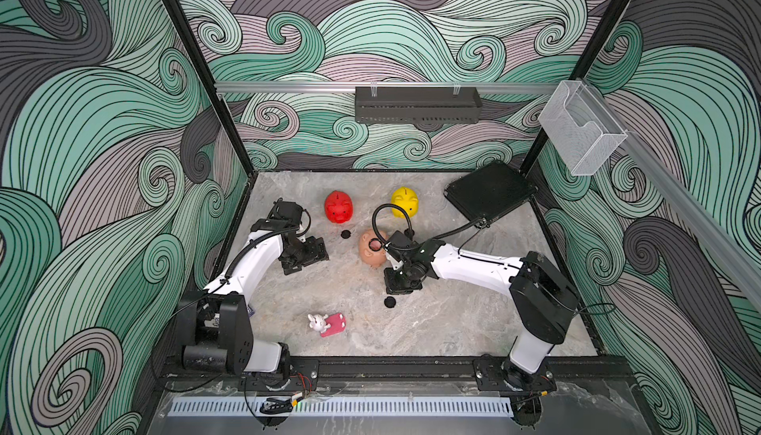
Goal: Close piggy banks
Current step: Move the knob to the center of the board.
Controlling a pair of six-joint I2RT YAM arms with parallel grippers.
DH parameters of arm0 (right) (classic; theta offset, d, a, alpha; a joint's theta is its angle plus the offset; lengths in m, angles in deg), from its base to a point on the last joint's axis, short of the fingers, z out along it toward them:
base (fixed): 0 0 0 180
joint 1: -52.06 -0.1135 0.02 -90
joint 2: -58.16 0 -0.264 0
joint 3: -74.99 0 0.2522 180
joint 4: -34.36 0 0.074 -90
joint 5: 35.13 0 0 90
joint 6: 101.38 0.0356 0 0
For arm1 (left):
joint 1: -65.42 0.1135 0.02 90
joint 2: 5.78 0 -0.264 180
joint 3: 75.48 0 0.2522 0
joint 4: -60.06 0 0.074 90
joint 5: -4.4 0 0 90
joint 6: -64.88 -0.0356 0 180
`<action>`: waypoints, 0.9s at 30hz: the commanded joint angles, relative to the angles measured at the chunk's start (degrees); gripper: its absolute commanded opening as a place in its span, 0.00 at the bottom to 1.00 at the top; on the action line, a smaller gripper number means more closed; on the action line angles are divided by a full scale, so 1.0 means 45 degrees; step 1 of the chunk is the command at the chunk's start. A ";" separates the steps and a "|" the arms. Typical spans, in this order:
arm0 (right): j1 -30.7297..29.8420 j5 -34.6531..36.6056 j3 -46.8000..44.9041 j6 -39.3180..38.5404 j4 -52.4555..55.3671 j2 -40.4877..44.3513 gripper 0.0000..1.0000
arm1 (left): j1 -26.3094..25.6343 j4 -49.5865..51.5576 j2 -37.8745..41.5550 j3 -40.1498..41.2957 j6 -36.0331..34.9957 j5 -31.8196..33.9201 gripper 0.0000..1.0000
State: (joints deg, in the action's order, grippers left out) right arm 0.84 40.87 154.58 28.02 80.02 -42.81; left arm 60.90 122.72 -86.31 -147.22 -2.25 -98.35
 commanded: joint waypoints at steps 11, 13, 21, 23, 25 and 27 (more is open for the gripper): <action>-0.0172 -0.0537 -0.0903 0.0288 -0.0778 -0.0065 0.18 | 0.0105 0.0133 -0.0131 -0.0046 -0.0219 -0.0213 0.89; -0.0180 -0.0542 -0.1009 0.0267 -0.0819 -0.0096 0.18 | 0.0120 0.0094 -0.0131 -0.0010 -0.0220 -0.0198 0.89; -0.0180 -0.0524 -0.1169 0.0303 -0.0956 -0.0371 0.18 | 0.0124 0.0111 -0.0131 -0.0022 -0.0216 -0.0252 0.88; -0.0180 -0.0483 -0.1179 0.0273 -0.0968 -0.0442 0.18 | 0.0124 0.0148 -0.0131 -0.0095 -0.0229 -0.0252 0.88; -0.0170 -0.0429 -0.1197 0.0256 -0.0954 -0.0531 0.17 | 0.0124 0.0152 -0.0446 -0.0131 -0.0235 -0.0252 0.88; -0.0161 -0.0319 -0.1228 0.0254 -0.0937 -0.0580 0.17 | 0.0124 0.0148 -0.0504 -0.0127 -0.0226 -0.0252 0.88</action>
State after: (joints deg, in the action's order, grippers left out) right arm 0.27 38.73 149.83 28.56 75.65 -44.25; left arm 60.90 122.66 -87.20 -147.20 -2.64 -99.07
